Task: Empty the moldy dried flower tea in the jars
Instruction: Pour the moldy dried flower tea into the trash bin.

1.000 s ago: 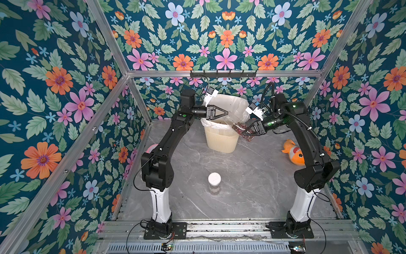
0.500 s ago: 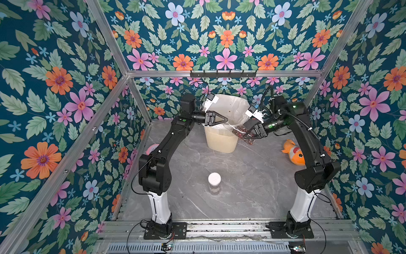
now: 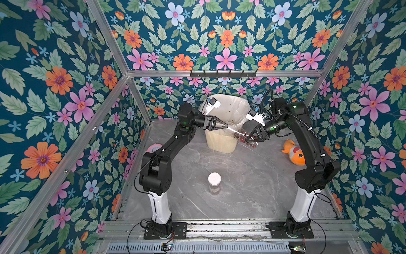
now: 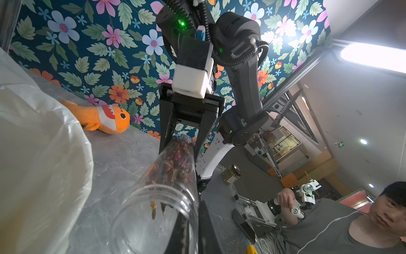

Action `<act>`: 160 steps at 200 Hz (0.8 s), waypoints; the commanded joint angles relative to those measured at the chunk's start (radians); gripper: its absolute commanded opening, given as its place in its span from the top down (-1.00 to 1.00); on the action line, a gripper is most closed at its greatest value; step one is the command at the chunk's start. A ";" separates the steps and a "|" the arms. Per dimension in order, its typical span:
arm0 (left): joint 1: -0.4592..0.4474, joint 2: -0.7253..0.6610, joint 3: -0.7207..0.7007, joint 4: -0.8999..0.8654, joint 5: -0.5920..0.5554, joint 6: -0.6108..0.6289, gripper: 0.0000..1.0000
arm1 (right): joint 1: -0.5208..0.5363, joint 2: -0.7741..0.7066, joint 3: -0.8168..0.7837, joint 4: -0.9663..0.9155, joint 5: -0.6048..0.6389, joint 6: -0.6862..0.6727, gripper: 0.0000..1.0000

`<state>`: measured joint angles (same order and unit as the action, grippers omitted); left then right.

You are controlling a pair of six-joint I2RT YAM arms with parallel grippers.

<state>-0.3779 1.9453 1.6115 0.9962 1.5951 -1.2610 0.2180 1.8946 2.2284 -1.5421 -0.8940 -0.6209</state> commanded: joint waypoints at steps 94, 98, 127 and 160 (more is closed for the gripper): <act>-0.008 0.049 0.130 0.287 -0.073 -0.267 1.00 | 0.005 -0.080 -0.051 0.082 -0.116 0.007 -0.71; -0.005 0.050 0.134 0.286 -0.079 -0.266 1.00 | 0.005 -0.085 -0.057 0.086 -0.117 0.007 -0.72; -0.002 0.033 0.145 0.167 -0.095 -0.153 1.00 | -0.021 -0.133 -0.120 0.202 -0.099 0.098 -0.86; 0.022 -0.008 0.158 -0.163 -0.138 0.144 1.00 | -0.079 -0.200 -0.205 0.392 -0.108 0.261 -0.96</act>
<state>-0.3737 1.9652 1.7496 1.0901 1.5475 -1.3918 0.1650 1.7359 2.0693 -1.2926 -0.9714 -0.4923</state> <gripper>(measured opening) 0.081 0.963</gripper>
